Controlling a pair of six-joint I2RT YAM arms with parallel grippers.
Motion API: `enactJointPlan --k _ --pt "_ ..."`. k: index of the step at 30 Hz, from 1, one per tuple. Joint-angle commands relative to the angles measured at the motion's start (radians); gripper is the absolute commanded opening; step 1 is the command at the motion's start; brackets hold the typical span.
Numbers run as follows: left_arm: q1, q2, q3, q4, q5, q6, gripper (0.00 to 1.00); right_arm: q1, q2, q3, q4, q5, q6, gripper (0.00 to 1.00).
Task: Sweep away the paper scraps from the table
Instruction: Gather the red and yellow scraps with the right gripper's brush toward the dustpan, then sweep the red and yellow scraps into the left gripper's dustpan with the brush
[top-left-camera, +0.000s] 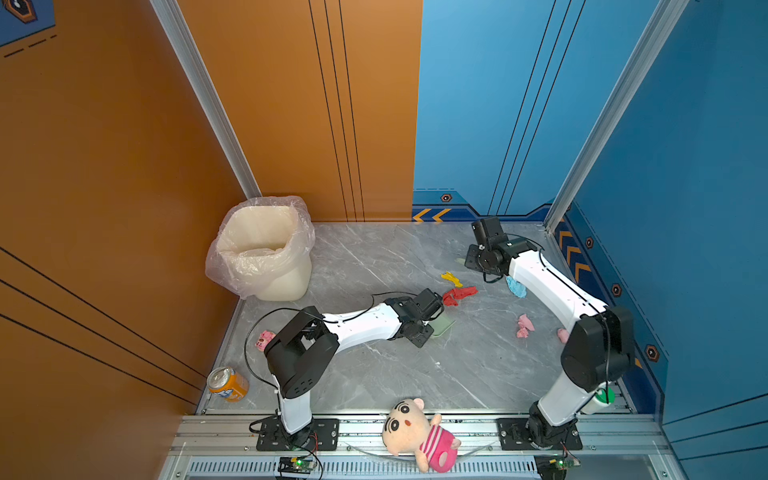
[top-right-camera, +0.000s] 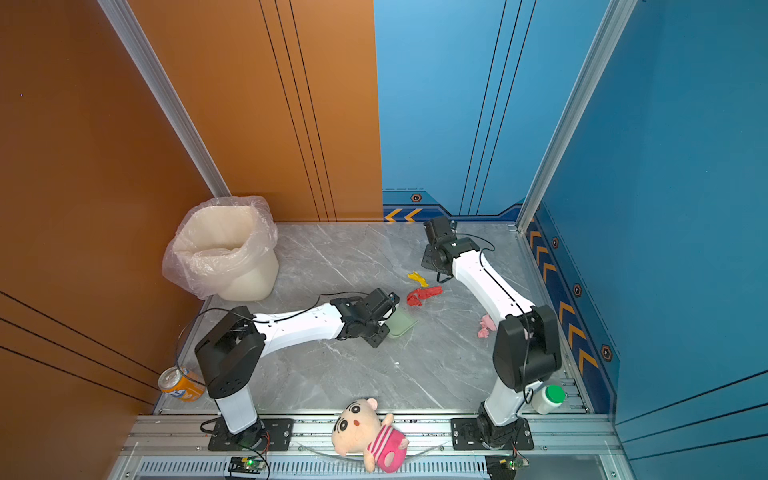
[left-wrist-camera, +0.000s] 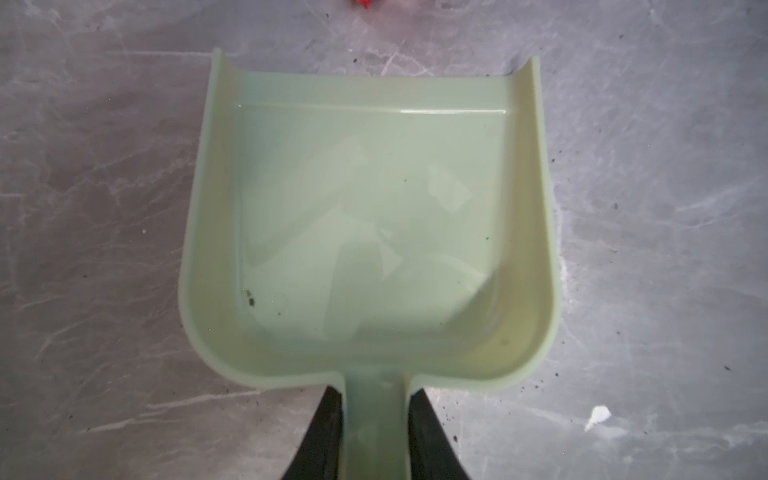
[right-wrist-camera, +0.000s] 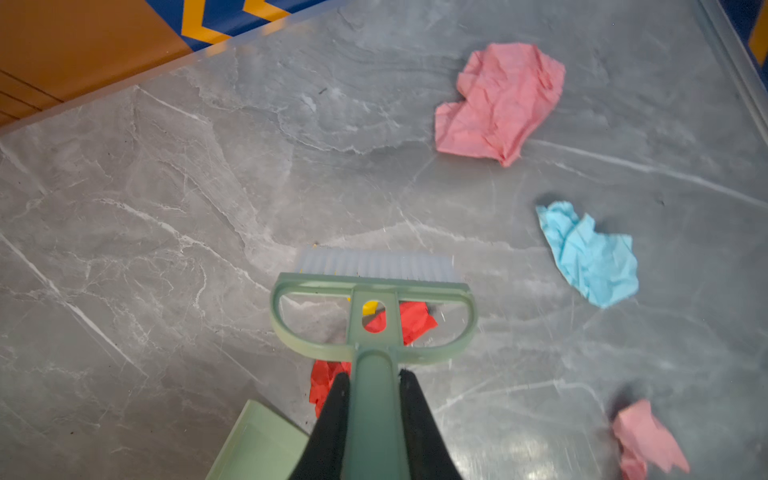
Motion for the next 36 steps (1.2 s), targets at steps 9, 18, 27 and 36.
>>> enactJointPlan --k 9,18,27,36 --pt "0.000 0.007 0.006 0.006 -0.003 -0.009 0.17 0.041 0.175 0.116 -0.081 0.023 -0.201 0.00" --pt "0.002 0.016 0.016 0.006 0.001 -0.013 0.16 0.065 0.013 -0.048 -0.110 -0.108 -0.193 0.00" --pt "-0.008 0.034 0.026 0.008 0.011 -0.010 0.16 0.016 -0.212 -0.234 0.046 0.029 0.000 0.00" --pt "-0.012 0.035 0.024 0.014 0.011 -0.006 0.16 -0.014 -0.258 -0.340 0.014 0.158 0.214 0.00"
